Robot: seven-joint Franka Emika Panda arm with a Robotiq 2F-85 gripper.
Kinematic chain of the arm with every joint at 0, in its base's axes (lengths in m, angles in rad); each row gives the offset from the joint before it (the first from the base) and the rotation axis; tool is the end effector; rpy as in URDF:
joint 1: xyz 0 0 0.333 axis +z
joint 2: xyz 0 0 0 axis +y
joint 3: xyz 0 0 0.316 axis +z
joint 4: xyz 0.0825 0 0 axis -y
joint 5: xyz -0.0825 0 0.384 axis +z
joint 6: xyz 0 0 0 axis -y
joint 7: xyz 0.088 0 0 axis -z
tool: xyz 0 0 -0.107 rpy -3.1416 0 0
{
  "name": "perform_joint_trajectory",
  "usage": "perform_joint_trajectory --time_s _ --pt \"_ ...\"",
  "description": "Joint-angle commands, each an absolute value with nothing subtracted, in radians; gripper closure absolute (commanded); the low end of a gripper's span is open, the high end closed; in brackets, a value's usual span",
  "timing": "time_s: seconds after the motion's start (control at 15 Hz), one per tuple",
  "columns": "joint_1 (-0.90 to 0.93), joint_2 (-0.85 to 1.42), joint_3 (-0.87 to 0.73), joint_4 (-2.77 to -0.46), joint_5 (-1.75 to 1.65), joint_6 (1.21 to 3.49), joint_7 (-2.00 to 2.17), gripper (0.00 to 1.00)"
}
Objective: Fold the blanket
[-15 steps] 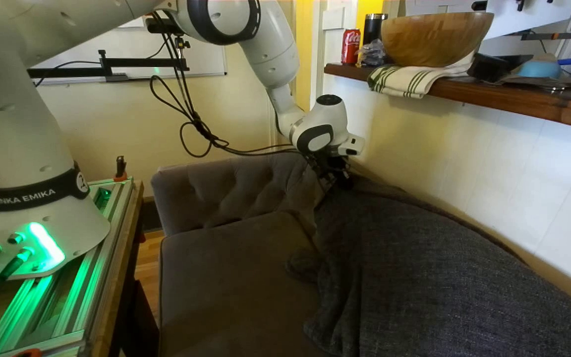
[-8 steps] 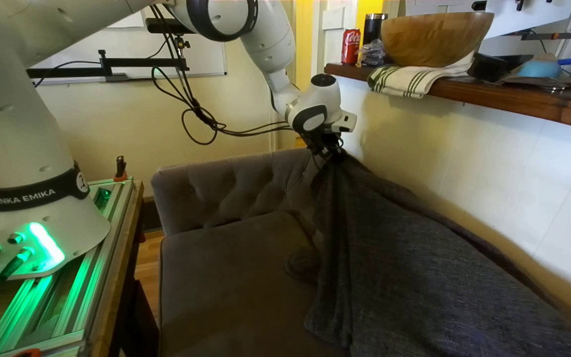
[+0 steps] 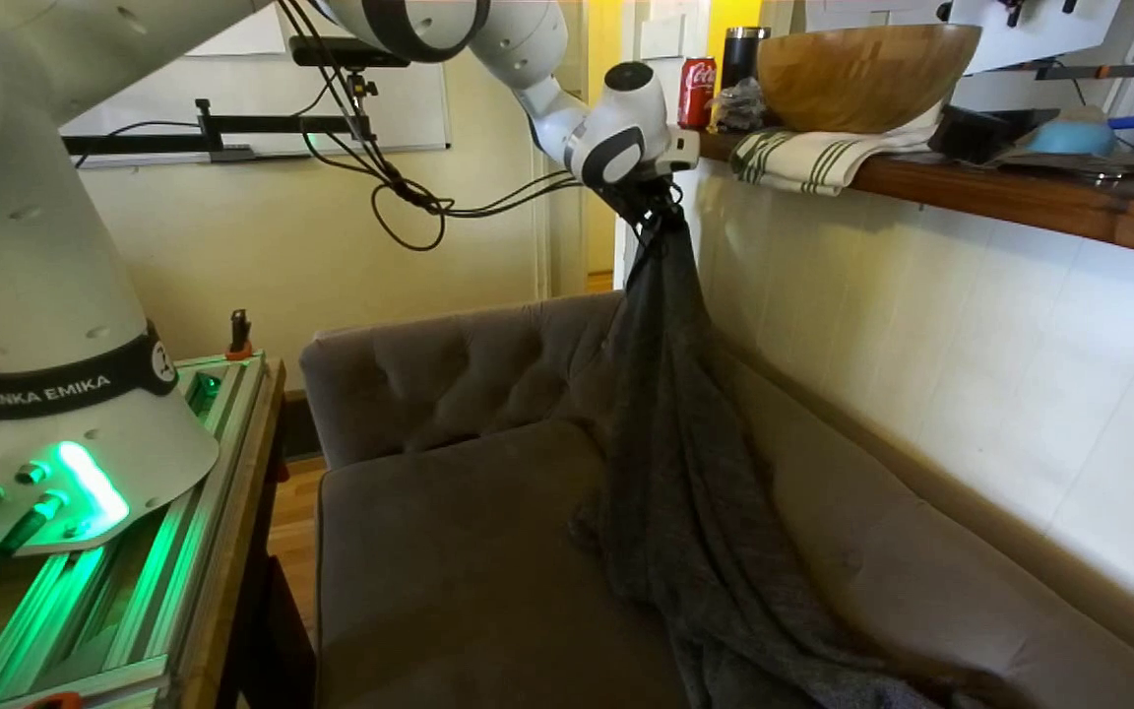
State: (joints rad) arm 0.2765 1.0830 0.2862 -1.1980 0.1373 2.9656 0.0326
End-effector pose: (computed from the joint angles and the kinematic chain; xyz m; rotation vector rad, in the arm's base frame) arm 0.7240 0.3423 0.2083 -2.5631 -0.2074 -0.8040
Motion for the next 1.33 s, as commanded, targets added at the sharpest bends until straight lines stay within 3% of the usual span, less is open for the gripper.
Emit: perform_joint_trajectory --time_s 0.0,0.33,0.73,1.27 --pt "0.266 1.153 0.347 -1.072 0.111 2.938 -0.056 1.0" --pt "0.288 1.087 0.22 -1.205 0.132 2.851 0.004 1.0" --pt "0.14 1.013 0.368 -1.496 0.192 2.854 -0.073 1.0" --pt "-0.009 0.896 0.39 -1.904 0.291 2.86 0.011 1.0"
